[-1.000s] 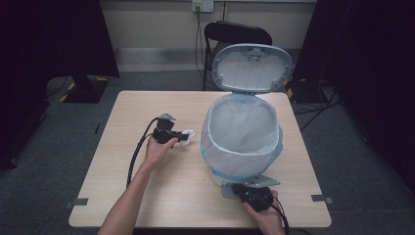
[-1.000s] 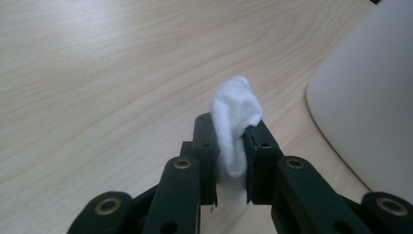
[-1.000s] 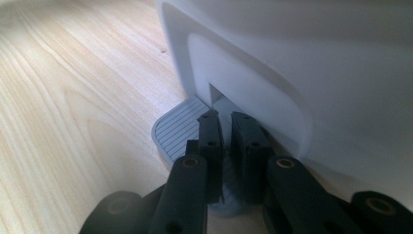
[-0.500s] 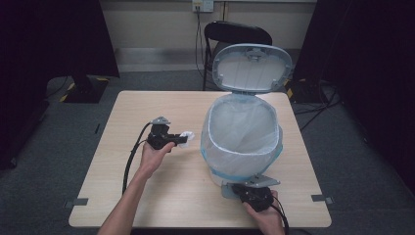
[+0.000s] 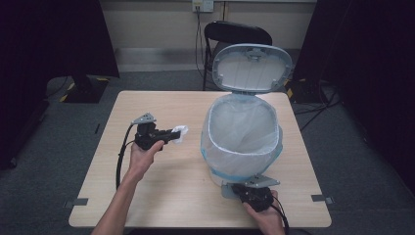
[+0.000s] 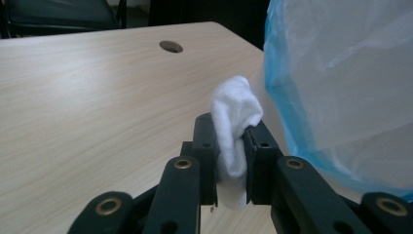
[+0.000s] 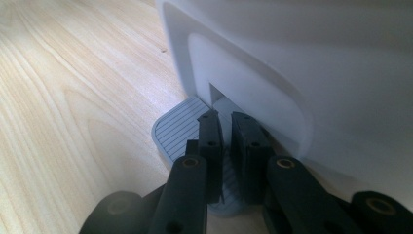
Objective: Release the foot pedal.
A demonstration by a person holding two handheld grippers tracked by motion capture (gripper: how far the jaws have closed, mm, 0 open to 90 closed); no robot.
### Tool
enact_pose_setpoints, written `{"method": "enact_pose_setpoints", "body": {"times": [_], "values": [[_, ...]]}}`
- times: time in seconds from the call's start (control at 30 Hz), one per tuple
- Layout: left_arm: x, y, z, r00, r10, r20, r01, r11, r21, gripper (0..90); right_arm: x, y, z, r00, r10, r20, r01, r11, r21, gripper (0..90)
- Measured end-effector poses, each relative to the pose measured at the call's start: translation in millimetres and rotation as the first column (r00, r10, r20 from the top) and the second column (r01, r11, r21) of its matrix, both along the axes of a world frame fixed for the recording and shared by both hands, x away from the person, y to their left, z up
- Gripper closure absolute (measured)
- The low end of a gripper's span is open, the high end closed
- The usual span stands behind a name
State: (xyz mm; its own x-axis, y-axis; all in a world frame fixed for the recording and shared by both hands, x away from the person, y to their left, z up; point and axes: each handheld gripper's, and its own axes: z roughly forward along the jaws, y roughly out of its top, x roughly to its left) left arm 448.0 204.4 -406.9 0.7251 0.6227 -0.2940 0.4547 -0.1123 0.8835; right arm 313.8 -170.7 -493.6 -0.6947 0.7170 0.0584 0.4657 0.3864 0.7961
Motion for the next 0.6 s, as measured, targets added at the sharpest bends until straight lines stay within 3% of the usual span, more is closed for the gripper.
{"method": "enact_pose_setpoints", "body": {"times": [0.07,0.23,0.3,0.5,0.6], "values": [[-3.5,3.8,6.8,0.9993,-0.005,0.037,0.006,0.9993,-0.037,78.5,0.0,-0.1,0.0,1.0000,0.001,0.000,-0.001,1.000,0.000,82.9],[-7.6,9.2,24.7,0.9965,-0.002,0.084,0.008,0.9978,-0.066,78.6,0.3,-0.1,0.1,1.0000,0.003,0.000,-0.003,1.000,-0.002,82.9],[-11.4,12.8,41.4,0.9928,-0.007,0.119,0.018,0.9958,-0.090,78.6,0.1,0.1,0.3,1.0000,0.002,-0.001,-0.002,1.000,-0.003,82.9],[-17.6,15.2,63.3,0.9858,-0.011,0.167,0.029,0.9939,-0.106,78.6,-0.2,0.7,0.3,1.0000,0.004,0.003,-0.004,1.000,-0.005,82.9],[-23.7,11.0,77.9,0.9790,-0.047,0.199,0.071,0.9903,-0.119,78.6,-0.1,0.3,0.1,1.0000,0.006,0.004,-0.006,1.000,-0.005,82.9]]}}
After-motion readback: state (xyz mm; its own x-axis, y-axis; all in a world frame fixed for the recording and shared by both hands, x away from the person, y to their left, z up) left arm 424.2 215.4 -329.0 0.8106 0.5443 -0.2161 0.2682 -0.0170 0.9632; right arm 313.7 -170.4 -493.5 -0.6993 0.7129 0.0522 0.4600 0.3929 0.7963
